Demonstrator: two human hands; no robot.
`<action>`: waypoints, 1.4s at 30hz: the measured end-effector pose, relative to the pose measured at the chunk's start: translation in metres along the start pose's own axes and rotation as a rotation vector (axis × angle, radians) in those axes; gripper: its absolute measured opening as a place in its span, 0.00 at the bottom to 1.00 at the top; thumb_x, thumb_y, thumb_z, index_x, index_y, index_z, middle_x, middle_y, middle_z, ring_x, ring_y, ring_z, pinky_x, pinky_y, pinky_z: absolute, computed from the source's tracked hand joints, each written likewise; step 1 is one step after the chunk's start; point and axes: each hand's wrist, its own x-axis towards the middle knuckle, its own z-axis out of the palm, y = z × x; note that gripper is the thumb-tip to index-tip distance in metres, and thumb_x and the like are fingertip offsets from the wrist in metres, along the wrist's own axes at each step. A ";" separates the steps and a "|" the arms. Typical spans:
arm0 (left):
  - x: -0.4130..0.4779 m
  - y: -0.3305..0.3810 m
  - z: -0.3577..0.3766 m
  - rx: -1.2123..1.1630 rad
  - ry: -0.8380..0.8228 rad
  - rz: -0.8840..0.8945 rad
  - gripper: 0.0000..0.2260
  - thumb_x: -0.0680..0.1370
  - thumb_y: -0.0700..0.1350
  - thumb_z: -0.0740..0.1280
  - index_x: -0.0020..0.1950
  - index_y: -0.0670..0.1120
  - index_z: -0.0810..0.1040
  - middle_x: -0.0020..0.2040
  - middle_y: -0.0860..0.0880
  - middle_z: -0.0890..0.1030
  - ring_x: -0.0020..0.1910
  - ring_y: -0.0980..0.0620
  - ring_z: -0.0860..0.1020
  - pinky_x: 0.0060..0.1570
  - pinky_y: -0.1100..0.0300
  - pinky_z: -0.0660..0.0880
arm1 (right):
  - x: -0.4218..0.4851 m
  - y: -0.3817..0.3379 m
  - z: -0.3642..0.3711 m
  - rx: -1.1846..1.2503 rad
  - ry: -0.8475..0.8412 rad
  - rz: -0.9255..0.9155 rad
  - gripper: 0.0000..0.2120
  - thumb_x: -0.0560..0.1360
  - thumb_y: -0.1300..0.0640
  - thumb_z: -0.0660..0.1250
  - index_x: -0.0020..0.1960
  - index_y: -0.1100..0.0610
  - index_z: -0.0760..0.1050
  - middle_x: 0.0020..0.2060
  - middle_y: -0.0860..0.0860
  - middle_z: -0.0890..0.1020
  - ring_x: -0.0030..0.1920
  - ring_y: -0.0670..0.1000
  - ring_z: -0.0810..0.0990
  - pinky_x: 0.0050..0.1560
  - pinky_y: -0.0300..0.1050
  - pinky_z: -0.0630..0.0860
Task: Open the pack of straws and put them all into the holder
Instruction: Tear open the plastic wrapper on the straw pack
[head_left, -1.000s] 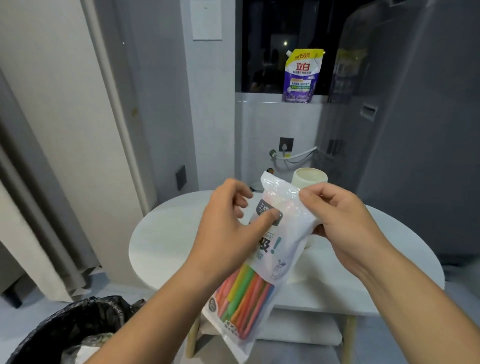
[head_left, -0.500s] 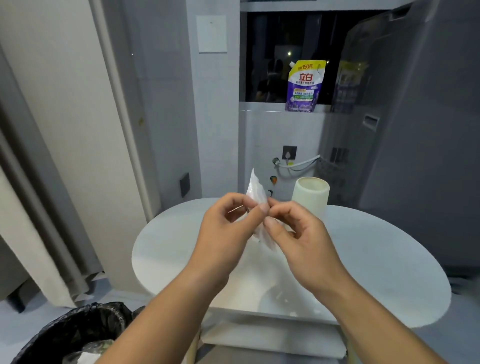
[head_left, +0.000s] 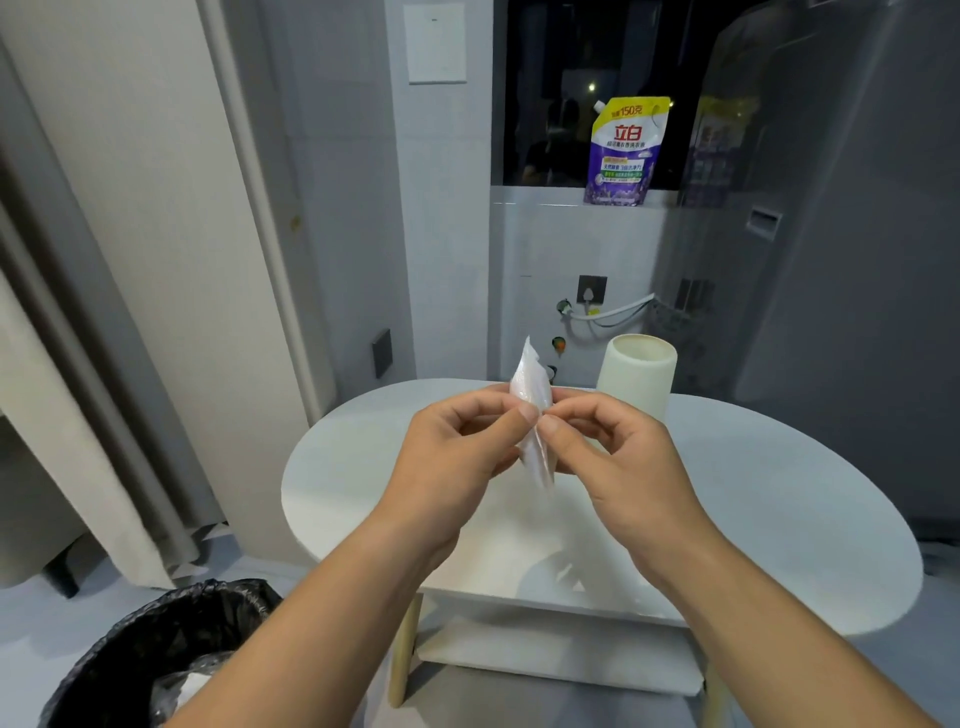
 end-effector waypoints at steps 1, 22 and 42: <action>0.000 0.000 0.001 0.006 0.000 0.007 0.06 0.79 0.39 0.71 0.45 0.40 0.87 0.55 0.49 0.87 0.53 0.49 0.86 0.61 0.46 0.80 | -0.001 0.000 0.001 0.003 0.004 -0.001 0.02 0.74 0.55 0.73 0.43 0.50 0.84 0.53 0.40 0.84 0.55 0.47 0.83 0.58 0.57 0.79; -0.002 -0.017 0.015 0.268 0.127 0.094 0.08 0.79 0.43 0.69 0.42 0.45 0.85 0.61 0.56 0.83 0.59 0.59 0.81 0.44 0.77 0.73 | -0.003 0.008 0.014 -0.111 0.086 -0.095 0.09 0.78 0.62 0.67 0.39 0.56 0.76 0.56 0.45 0.81 0.54 0.47 0.81 0.48 0.36 0.79; 0.001 -0.020 0.013 0.256 0.275 0.119 0.08 0.81 0.45 0.68 0.44 0.44 0.83 0.52 0.56 0.86 0.48 0.58 0.84 0.53 0.56 0.83 | 0.001 0.016 0.008 -0.137 0.215 -0.097 0.08 0.79 0.61 0.66 0.41 0.55 0.75 0.57 0.44 0.79 0.58 0.47 0.79 0.54 0.39 0.80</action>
